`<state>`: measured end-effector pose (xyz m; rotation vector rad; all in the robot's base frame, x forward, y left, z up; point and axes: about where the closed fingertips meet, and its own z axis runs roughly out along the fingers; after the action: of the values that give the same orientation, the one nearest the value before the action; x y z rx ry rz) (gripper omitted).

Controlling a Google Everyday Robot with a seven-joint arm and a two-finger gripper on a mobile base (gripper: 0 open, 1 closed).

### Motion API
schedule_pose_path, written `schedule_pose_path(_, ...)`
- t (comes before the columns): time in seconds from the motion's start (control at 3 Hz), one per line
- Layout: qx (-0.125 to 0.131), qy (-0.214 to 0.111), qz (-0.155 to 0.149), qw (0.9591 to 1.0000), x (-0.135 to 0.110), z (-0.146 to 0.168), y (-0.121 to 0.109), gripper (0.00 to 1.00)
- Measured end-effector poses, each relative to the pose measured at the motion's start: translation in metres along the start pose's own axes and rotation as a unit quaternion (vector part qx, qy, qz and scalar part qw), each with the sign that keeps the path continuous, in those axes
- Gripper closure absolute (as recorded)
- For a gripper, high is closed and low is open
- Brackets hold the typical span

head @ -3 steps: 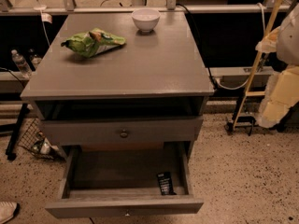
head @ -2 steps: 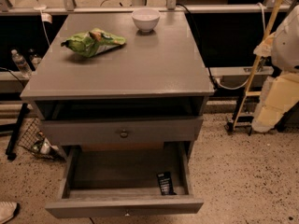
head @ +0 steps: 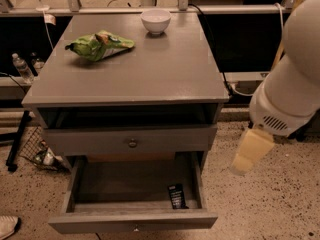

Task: Pick rxbar blueberry from middle drawer and place on counter

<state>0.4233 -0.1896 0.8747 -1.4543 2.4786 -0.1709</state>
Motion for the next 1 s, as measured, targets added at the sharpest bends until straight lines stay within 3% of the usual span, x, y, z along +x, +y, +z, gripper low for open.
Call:
schedule_pose_path(0.33, -0.026, 0.008, 0.065, 0.9975, 0.0003, 0.0566, 0.0224, 0.0)
schedule_pose_path(0.67, -0.026, 0.01, 0.087, 0.9958, 0.0015, 0.0607, 0.0247, 0.0)
schedule_pose_path(1.0, -0.026, 0.01, 0.087, 0.9958, 0.0015, 0.0607, 0.0247, 0.0)
